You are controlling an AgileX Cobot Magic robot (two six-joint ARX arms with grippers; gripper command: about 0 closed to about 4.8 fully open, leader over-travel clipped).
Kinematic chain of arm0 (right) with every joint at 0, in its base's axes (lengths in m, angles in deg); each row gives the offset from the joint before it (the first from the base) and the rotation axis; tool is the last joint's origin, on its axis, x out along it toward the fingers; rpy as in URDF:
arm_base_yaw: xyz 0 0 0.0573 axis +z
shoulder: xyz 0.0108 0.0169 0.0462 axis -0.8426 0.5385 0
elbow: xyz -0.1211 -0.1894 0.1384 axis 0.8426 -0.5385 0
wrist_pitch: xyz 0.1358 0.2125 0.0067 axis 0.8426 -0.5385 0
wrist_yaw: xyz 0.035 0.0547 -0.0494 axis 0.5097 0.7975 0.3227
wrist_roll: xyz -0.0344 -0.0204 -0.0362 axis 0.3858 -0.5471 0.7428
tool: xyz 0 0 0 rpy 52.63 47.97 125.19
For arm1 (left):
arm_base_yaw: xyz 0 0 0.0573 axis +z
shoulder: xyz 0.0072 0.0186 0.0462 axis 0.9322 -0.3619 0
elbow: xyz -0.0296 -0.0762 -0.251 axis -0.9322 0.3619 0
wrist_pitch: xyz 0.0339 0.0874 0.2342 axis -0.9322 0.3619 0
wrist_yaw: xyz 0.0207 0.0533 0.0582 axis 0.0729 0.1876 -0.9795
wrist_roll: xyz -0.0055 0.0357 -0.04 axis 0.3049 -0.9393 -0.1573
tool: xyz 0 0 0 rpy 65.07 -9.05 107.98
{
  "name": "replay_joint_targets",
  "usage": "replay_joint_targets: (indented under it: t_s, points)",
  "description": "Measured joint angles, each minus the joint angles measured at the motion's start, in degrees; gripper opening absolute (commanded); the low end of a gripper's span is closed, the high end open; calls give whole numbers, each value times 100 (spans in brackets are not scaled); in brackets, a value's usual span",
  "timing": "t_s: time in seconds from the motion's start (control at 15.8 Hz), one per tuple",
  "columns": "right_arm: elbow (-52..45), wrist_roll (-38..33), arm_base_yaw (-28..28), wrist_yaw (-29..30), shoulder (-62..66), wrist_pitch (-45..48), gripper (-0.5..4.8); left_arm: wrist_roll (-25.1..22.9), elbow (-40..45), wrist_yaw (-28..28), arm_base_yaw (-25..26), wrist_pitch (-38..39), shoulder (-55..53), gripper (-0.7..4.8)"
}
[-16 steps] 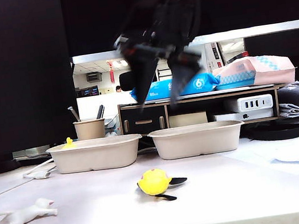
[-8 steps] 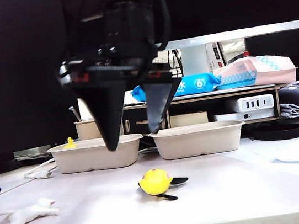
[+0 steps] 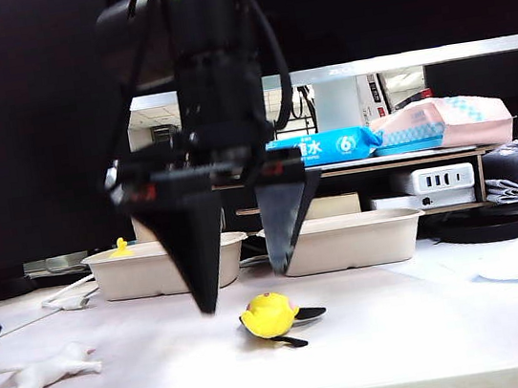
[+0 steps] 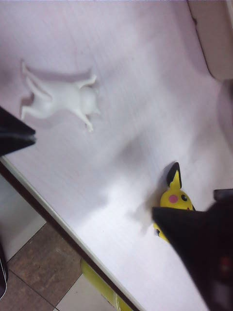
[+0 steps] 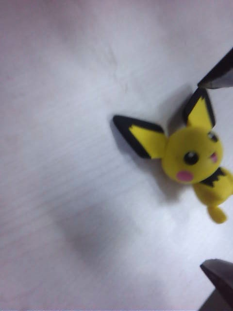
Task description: Put the dolls with similar colors into the same paper box, while dolls with different colors go into separate paper boxes.
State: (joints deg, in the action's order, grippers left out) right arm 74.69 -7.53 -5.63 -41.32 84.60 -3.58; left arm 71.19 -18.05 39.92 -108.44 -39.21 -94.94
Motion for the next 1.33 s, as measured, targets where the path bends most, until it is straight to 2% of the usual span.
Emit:
replay_joint_targets:
  t_s: [0.19,0.32,0.38,0.63,0.69,0.76,0.95,1.01,1.07,1.33]
  points:
    - [-4,-35,7,0,232,-127,477,0,0,0,0,2,0,-5]
    - [-9,-35,7,-103,273,-168,454,0,0,0,0,2,0,-5]
    - [-7,-35,9,-160,271,-166,417,0,0,0,0,2,0,-5]
    - [-4,13,-26,-186,348,-166,405,0,0,0,0,2,0,-5]
    - [-7,28,-33,-199,424,-168,294,0,0,0,0,2,0,-5]
    - [4,33,-42,-175,463,-199,242,0,0,0,0,2,2,-5]
    - [39,52,-22,-190,501,-240,217,0,0,0,0,2,0,-5]
    - [39,50,-22,-190,501,-238,160,0,0,0,0,2,0,-5]
    - [39,50,-22,-199,498,-238,147,0,0,0,0,2,2,-5]
    - [39,50,-22,-262,498,-236,147,0,0,0,0,2,2,-5]
